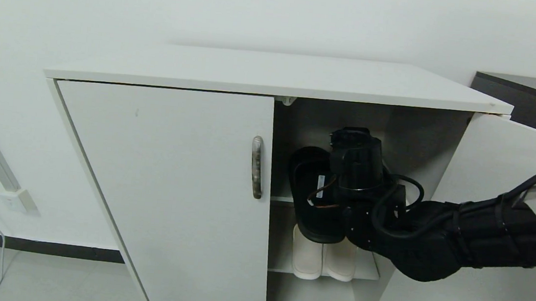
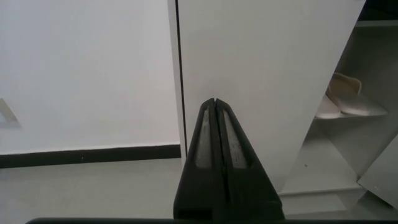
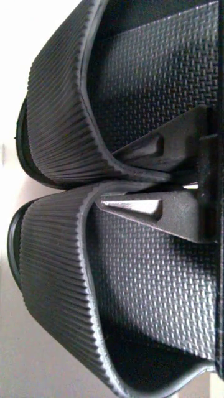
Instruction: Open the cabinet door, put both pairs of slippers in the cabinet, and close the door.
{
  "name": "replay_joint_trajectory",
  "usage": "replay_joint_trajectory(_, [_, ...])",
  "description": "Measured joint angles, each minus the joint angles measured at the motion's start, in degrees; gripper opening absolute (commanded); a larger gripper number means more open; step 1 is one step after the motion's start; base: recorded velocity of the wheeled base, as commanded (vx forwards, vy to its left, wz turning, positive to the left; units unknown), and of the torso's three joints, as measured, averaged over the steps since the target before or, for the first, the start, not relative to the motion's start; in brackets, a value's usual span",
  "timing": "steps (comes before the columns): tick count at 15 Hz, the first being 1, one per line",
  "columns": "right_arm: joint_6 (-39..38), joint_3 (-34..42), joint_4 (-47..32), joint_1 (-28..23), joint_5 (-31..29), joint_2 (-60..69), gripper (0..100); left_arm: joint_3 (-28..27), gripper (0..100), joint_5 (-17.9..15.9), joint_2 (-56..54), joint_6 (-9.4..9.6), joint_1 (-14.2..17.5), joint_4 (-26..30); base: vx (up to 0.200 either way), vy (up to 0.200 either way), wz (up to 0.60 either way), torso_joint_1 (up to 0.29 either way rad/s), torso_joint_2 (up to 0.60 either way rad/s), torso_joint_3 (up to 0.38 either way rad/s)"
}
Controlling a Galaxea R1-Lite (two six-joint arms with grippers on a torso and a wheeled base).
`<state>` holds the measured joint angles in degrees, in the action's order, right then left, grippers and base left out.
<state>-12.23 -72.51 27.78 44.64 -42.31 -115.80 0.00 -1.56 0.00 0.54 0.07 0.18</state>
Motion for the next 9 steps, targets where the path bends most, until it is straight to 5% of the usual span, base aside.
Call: replay_joint_trajectory(9, [0.52, -20.19, -9.51, -4.96, 0.49, -9.95, 0, 0.00, 0, 0.04, 0.00, -0.11, -0.05, -0.02, 0.000, 0.000, 0.00, 0.000, 0.00, 0.000])
